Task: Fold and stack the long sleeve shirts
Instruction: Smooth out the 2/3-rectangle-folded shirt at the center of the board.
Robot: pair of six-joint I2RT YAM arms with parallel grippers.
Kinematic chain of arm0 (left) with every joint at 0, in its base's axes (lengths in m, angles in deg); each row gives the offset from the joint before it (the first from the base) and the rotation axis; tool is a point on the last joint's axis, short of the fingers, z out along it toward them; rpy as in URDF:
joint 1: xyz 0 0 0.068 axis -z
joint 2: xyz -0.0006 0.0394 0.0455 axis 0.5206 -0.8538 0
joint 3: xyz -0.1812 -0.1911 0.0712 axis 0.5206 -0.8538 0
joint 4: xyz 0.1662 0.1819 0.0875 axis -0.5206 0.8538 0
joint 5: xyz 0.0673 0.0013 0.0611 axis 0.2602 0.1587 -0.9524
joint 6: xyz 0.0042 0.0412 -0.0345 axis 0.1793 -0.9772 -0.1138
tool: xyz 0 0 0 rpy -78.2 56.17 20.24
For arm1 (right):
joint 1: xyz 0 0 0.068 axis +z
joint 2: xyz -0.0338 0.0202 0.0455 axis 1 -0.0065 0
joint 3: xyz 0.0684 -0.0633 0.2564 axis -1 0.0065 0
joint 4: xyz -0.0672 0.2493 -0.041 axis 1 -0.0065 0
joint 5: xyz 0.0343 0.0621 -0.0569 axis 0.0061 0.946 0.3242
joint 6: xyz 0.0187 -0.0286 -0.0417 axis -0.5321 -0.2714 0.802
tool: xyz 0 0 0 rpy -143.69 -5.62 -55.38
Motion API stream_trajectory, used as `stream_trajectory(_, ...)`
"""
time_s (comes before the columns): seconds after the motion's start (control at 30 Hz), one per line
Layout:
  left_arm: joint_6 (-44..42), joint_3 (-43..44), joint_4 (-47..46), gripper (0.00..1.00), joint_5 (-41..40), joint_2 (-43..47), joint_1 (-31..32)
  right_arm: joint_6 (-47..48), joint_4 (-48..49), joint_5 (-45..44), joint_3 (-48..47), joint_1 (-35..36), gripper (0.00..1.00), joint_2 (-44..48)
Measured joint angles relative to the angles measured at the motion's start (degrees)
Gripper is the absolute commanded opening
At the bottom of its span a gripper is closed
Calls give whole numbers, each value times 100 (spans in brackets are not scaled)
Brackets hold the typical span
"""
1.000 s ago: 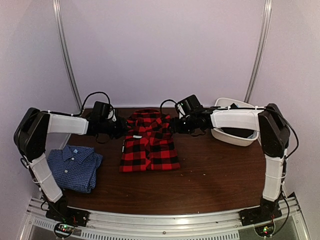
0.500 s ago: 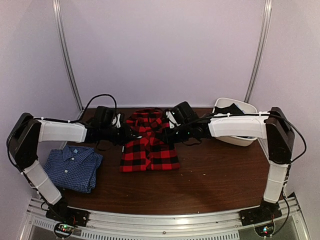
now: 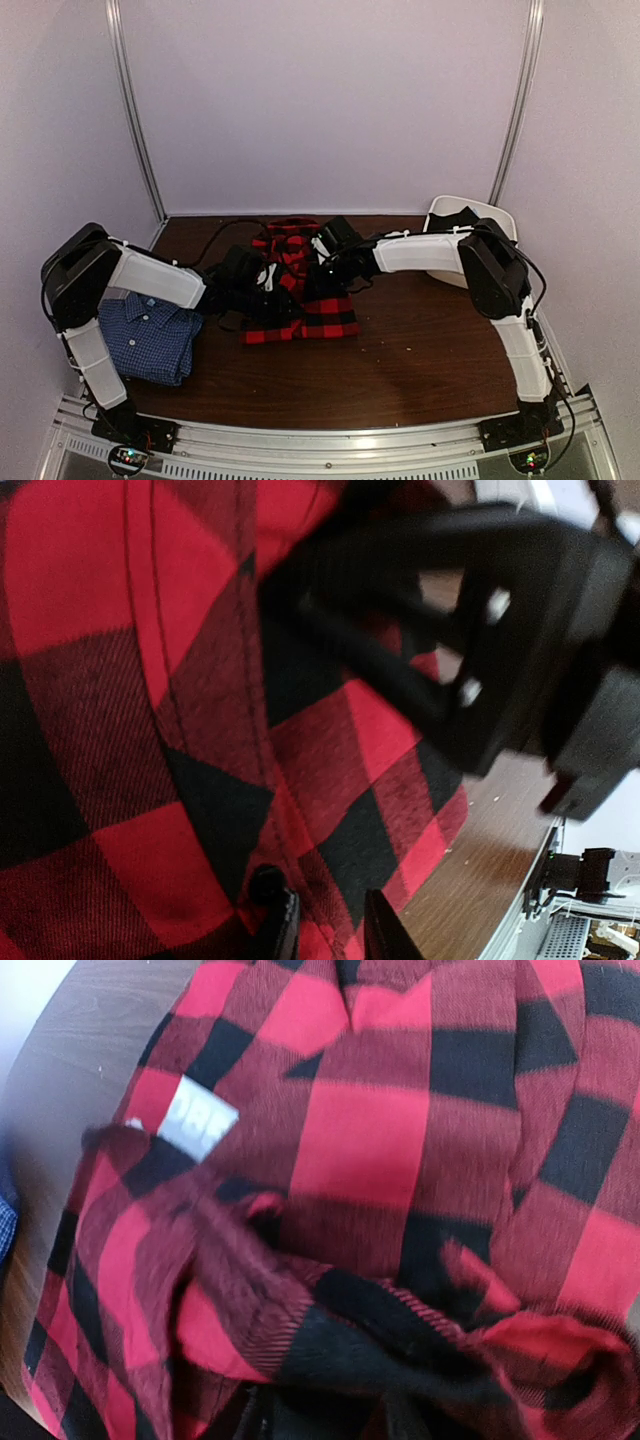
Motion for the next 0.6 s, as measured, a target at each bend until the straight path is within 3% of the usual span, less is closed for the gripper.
stream_trajectory(0.17, 50, -142, -9, 23, -9, -254, 138, 138, -284, -7, -774, -129, 51, -319)
stream_trajectory(0.5, 90, -190, -116, 23, -20, -260, 166, 363, -459, 9, -927, -422, 72, -619)
stream_trajectory(0.6, 92, -190, -120, 23, -20, -262, 166, 492, -553, 61, -1132, -518, 73, -688)
